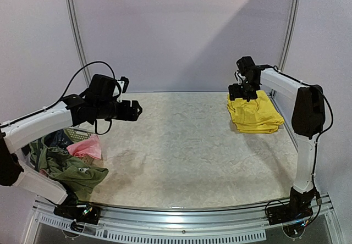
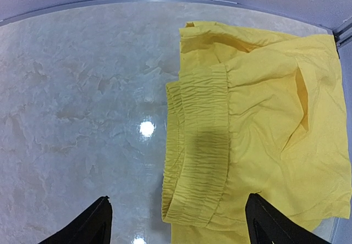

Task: Fold and stack the mixed laundry pile
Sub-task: Pick up the crumpled tank top and place it in the bin.

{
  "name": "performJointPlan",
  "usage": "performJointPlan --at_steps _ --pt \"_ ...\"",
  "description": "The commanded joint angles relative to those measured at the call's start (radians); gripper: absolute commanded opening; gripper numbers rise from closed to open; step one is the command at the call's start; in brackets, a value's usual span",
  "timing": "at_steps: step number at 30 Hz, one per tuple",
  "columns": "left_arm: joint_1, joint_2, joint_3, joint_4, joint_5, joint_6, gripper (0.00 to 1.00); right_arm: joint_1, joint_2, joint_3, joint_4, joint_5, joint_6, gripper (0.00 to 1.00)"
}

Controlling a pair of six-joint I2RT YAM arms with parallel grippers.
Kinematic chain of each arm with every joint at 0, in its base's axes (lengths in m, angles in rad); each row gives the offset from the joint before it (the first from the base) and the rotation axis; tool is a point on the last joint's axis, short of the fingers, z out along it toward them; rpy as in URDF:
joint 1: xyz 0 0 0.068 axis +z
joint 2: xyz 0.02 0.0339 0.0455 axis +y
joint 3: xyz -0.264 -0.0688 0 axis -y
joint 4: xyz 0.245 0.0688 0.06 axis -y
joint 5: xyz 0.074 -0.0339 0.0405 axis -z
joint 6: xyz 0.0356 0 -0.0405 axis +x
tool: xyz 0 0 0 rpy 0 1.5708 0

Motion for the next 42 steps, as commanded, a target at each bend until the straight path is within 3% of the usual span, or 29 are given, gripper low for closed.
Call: performJointPlan --at_steps 1,7,12,24,39,42 --pt "-0.012 -0.055 -0.007 -0.175 -0.123 -0.035 0.87 0.036 -0.095 -0.113 0.072 0.003 0.029 0.85" --pt "-0.044 -0.126 0.002 -0.428 -0.222 -0.149 0.82 0.088 -0.162 -0.196 0.112 -0.012 0.042 0.86" --pt "-0.135 -0.151 0.011 -0.630 -0.247 -0.224 0.79 0.139 -0.198 -0.231 0.132 -0.044 0.033 0.87" --pt "-0.319 -0.099 0.104 -0.990 -0.204 -0.303 0.75 0.187 -0.234 -0.328 0.204 -0.126 0.030 0.87" --pt "-0.395 -0.070 -0.040 -1.175 -0.139 -0.377 0.69 0.190 -0.280 -0.440 0.256 -0.144 0.048 0.87" --pt "-0.399 -0.068 -0.070 -1.180 -0.127 -0.375 0.62 0.192 -0.284 -0.456 0.261 -0.144 0.052 0.87"
